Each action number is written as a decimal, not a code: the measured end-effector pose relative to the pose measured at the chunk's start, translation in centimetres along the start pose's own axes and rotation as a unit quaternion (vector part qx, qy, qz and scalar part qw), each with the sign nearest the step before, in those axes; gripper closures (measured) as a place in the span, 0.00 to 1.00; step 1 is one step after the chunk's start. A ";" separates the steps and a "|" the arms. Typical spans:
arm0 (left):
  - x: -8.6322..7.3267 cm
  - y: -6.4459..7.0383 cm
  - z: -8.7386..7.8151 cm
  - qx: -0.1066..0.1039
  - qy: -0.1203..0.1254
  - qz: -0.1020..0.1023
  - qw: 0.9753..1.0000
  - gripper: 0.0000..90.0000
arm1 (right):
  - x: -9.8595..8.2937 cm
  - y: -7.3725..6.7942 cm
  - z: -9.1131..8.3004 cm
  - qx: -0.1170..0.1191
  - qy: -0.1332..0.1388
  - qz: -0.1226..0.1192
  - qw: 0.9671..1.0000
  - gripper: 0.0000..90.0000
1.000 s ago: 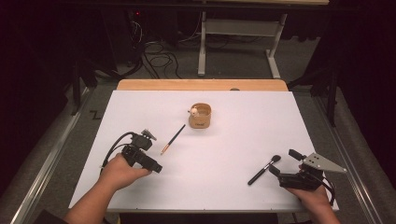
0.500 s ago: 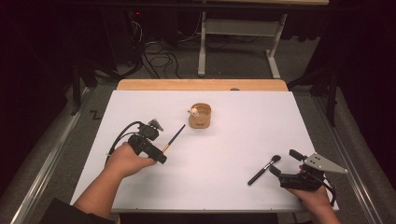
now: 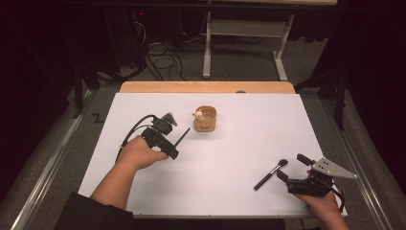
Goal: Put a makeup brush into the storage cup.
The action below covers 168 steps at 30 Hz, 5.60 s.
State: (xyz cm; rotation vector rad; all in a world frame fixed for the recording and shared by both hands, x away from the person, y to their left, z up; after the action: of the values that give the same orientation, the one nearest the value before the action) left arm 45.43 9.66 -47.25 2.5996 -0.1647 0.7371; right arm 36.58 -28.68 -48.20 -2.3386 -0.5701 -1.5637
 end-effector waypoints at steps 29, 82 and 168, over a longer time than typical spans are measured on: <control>3.1 -0.1 3.8 -0.009 -0.008 -0.006 1.000 0.33 | -0.1 -0.1 -0.1 0.005 0.003 0.004 1.000 0.00; 2.8 -1.3 6.6 -0.015 0.032 -0.001 0.999 0.83 | -0.2 0.0 -0.2 0.009 0.002 0.010 1.000 0.00; -4.2 7.6 1.6 -0.105 0.012 0.171 0.980 0.93 | -0.3 -0.4 -0.2 0.007 -0.002 0.000 1.000 0.01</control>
State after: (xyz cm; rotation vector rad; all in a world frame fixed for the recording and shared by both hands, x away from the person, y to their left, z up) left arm 40.84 2.14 -47.86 2.3846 -0.6587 0.8179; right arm 36.12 -28.47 -48.37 -2.3314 -0.5795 -1.5505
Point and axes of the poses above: each handheld gripper's, and its own axes: z roughly forward along the jaws, x roughly out of its top, y roughly to its right, the point moved 5 cm from there along z, roughly forward along the jaws, and after that the axes turned 9 degrees about -x, right-handed, at the moved point
